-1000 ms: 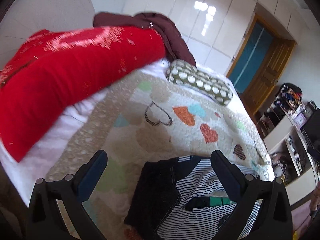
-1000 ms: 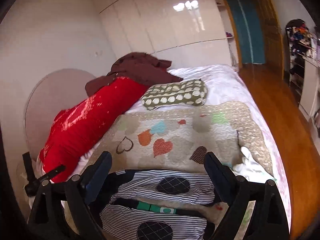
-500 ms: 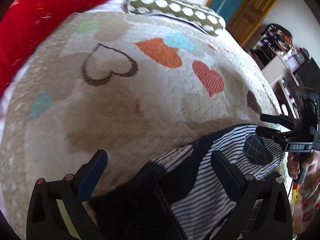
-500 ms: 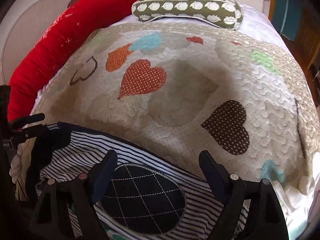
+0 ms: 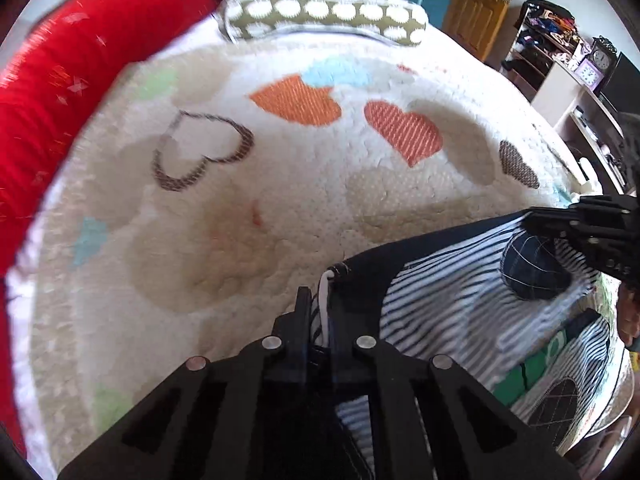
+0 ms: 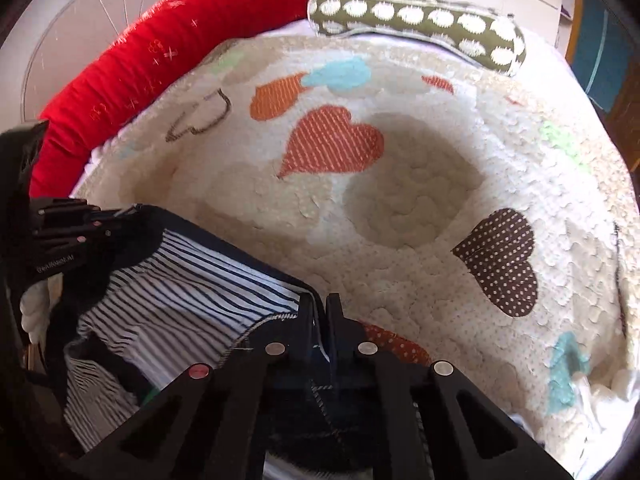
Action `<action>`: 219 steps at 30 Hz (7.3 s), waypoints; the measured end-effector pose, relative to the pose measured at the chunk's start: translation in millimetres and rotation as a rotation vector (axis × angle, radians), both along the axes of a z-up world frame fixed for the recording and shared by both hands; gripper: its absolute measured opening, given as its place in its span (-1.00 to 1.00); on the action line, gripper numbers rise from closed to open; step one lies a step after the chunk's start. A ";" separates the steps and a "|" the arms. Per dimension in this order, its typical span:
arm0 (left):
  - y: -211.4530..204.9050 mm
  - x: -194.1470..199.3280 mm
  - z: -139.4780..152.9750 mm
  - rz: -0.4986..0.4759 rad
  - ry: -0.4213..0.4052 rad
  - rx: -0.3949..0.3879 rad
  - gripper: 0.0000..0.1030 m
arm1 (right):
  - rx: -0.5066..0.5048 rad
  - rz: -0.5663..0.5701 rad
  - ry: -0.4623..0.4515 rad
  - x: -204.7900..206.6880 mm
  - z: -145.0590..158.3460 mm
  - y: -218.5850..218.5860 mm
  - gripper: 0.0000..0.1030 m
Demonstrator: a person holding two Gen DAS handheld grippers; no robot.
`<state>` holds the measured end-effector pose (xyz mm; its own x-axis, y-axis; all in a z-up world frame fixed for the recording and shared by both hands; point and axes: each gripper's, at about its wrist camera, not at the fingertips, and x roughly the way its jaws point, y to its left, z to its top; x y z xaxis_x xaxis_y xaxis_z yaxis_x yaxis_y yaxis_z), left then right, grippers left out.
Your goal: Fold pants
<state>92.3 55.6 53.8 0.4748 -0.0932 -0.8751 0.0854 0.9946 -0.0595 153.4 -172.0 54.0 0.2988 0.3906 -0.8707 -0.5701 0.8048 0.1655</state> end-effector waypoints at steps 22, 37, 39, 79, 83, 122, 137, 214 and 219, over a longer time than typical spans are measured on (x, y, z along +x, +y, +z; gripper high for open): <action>65.2 -226.4 -8.9 0.308 -0.039 -0.267 -0.91 | 0.176 -0.097 0.092 -218.3 -13.2 -38.7 -0.87; 60.1 -111.6 -32.9 0.394 0.043 -0.633 -0.07 | 0.247 -0.121 0.063 -229.9 -5.7 -40.0 -0.34; 55.6 -108.6 -30.8 0.376 0.050 -0.629 -0.86 | 0.287 -0.125 0.073 -230.5 -3.7 -45.6 -0.18; 47.3 -225.0 -50.9 0.443 0.113 -0.589 -0.93 | 0.556 -0.410 0.292 -250.4 -64.5 -107.4 -0.84; 51.8 -228.6 -38.4 0.412 0.087 -0.605 -0.92 | 0.544 -0.432 0.237 -251.4 -50.9 -123.9 -0.70; 32.2 -235.0 3.3 0.339 0.019 -0.499 -0.45 | 0.532 -0.656 0.077 -200.5 -49.1 -184.1 -0.06; -27.1 -200.1 14.3 0.231 0.027 -0.377 -0.37 | 0.533 -0.723 0.059 -170.2 -47.3 -219.9 -0.53; 34.5 -229.8 11.6 0.308 -0.063 -0.526 0.05 | 0.339 -0.300 0.069 -155.8 -6.0 -35.2 -0.50; 21.3 -227.7 9.1 0.275 -0.066 -0.538 0.05 | 0.321 -0.334 -0.010 -155.8 27.8 -48.4 -0.49</action>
<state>-135.4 76.9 62.9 0.5962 -0.3803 -0.7070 -0.1498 0.8125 -0.5634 -2.4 -220.4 81.8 0.4616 0.5209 -0.7180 -0.2912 0.8535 0.4320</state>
